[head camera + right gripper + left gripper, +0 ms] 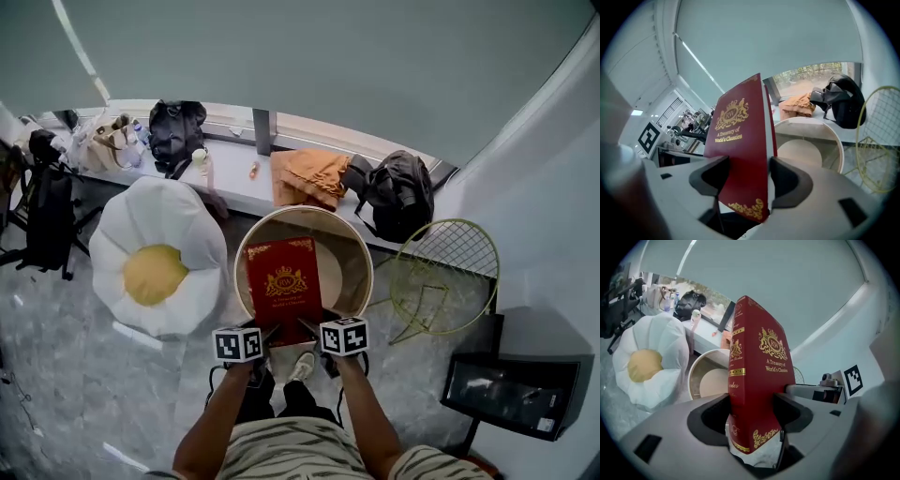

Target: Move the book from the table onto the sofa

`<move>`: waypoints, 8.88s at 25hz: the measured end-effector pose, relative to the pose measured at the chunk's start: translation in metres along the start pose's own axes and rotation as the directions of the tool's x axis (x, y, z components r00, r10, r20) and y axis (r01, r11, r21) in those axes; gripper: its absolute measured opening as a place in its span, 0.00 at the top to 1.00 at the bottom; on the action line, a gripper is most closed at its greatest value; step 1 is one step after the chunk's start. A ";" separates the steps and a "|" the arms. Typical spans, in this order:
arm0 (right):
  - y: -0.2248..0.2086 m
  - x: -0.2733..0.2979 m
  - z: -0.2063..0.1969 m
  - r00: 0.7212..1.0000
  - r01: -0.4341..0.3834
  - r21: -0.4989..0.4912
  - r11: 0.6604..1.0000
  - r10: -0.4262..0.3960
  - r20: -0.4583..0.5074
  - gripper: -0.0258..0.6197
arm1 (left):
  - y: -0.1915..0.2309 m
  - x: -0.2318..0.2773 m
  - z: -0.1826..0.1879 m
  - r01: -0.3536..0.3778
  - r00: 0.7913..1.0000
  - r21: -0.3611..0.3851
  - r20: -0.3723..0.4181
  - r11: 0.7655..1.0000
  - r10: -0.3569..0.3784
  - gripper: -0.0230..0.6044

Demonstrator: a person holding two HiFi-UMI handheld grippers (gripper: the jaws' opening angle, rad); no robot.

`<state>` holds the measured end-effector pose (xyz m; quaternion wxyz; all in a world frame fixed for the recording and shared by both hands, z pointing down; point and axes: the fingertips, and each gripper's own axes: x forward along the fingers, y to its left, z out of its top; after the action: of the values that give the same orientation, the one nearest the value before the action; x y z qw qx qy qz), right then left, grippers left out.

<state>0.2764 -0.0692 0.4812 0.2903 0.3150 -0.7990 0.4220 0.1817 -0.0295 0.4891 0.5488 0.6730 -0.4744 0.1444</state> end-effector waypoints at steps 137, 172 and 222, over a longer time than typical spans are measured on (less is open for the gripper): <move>0.254 0.657 -0.073 0.828 -0.336 -0.426 0.840 0.048 -0.559 0.51 | 0.664 -0.023 -0.015 -0.118 0.943 -0.646 0.167 0.754 0.290 0.49; 0.176 0.810 -0.108 0.781 -0.289 -0.448 0.846 -0.061 -0.621 0.53 | 0.784 0.105 -0.031 -0.114 0.964 -0.727 0.084 0.678 0.252 0.49; 0.212 0.700 -0.072 0.870 -0.234 -0.480 0.845 -0.038 -0.492 0.59 | 0.688 0.028 0.001 -0.169 0.914 -0.638 0.183 0.751 0.361 0.53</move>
<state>-0.3106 -0.0942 0.9223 0.5325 0.0655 -0.8005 0.2673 -0.3526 -0.0073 0.9229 0.6324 0.3984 -0.6631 -0.0408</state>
